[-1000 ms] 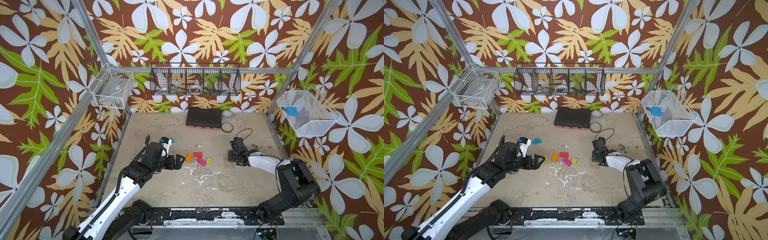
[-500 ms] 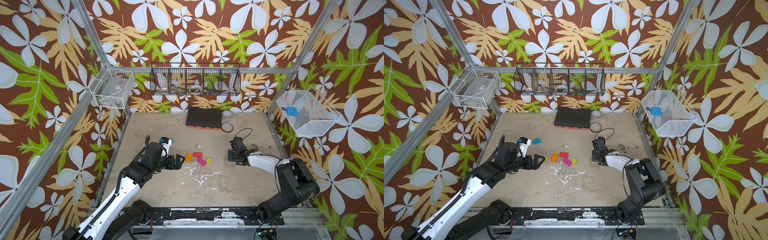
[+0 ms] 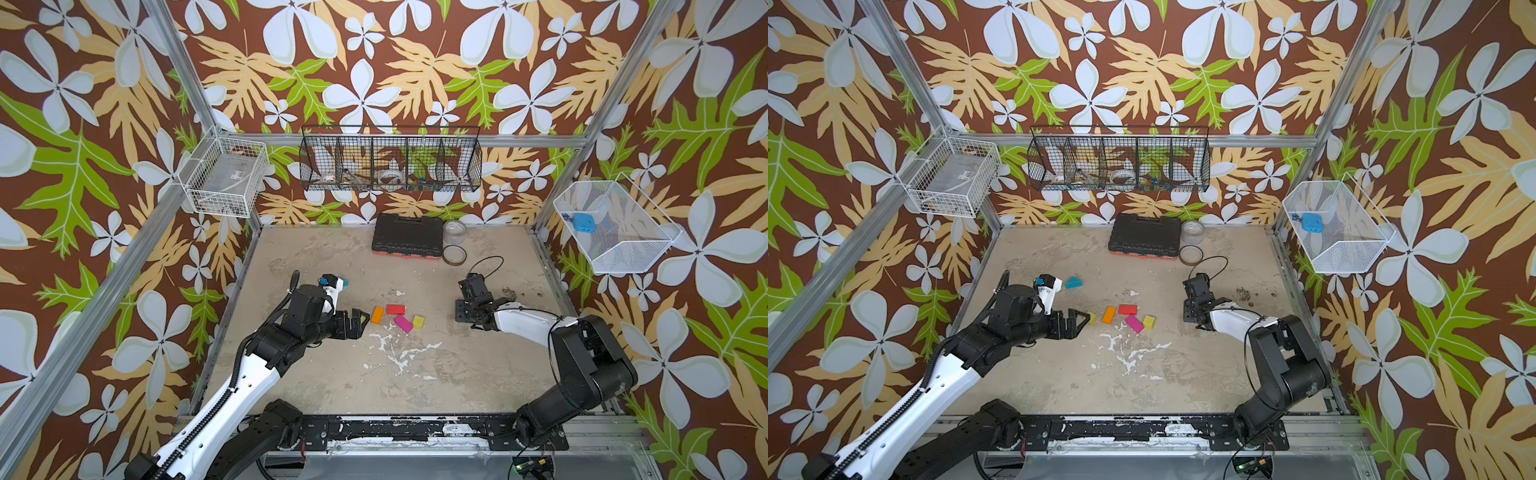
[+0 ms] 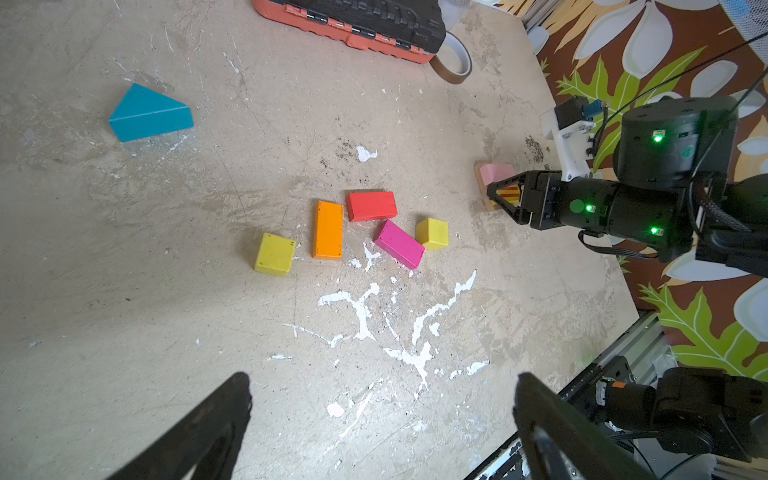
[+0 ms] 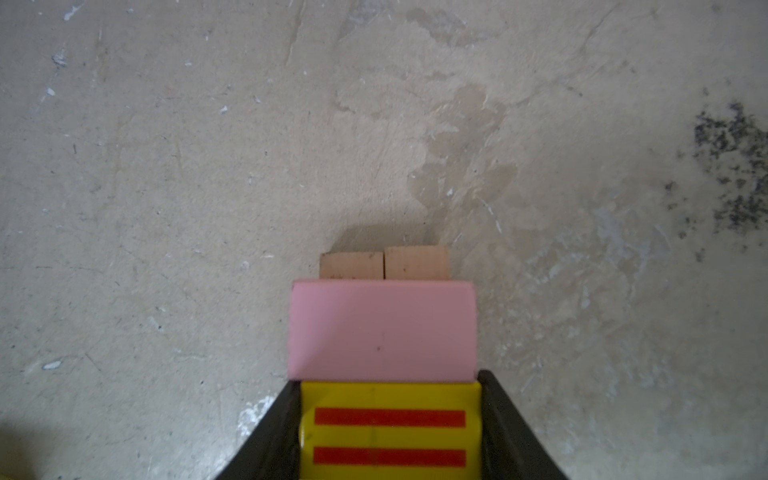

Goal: Build the wood block tower
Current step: 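Lower the yellow striped block beside the pink block and open the right gripper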

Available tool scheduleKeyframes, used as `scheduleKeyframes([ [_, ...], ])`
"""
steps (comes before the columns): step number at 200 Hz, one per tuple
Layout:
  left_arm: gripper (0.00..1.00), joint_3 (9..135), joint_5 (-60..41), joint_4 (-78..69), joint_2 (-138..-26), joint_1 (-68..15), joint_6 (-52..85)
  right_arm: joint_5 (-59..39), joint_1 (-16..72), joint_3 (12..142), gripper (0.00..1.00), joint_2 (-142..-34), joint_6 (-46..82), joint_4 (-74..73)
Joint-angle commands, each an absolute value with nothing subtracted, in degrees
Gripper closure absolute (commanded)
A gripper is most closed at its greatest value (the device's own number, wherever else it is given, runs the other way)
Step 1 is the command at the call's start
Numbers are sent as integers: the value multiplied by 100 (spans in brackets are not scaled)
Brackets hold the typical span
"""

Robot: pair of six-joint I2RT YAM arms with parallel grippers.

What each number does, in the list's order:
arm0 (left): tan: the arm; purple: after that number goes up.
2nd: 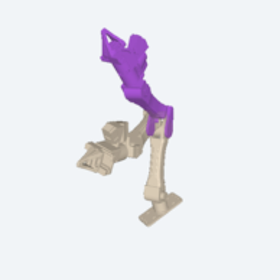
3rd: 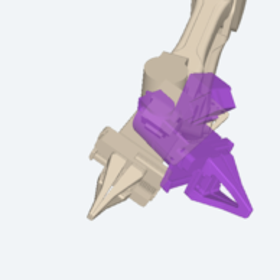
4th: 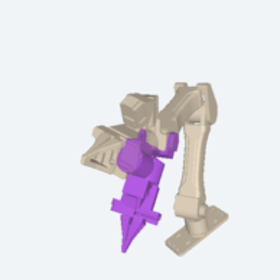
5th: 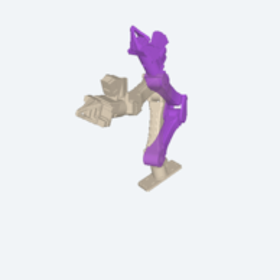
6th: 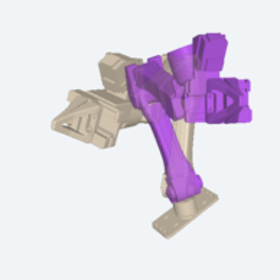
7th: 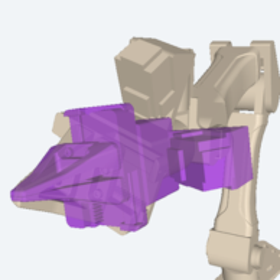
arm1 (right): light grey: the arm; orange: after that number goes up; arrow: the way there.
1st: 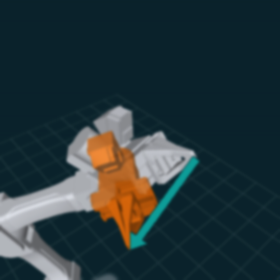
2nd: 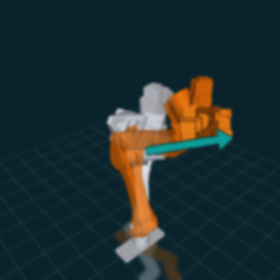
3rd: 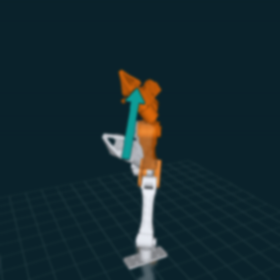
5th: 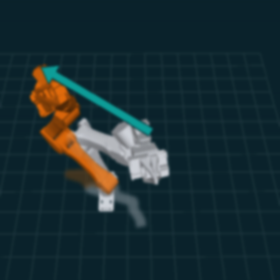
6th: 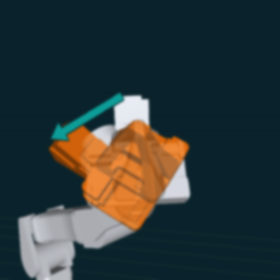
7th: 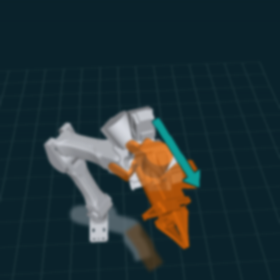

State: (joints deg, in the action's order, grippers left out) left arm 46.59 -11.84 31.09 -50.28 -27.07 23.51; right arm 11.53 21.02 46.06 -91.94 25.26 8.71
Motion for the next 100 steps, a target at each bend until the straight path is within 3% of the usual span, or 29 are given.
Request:
scheduleKeyframes([
  [1,0,4656,-1143,3067,-5007,-2707,2347,1169,2101,4632,52,-9253,2503,1023],
  [100,0,4658,-1147,3067,-4983,-2707,2347,1301,2221,4555,23,-9117,2513,991],
])
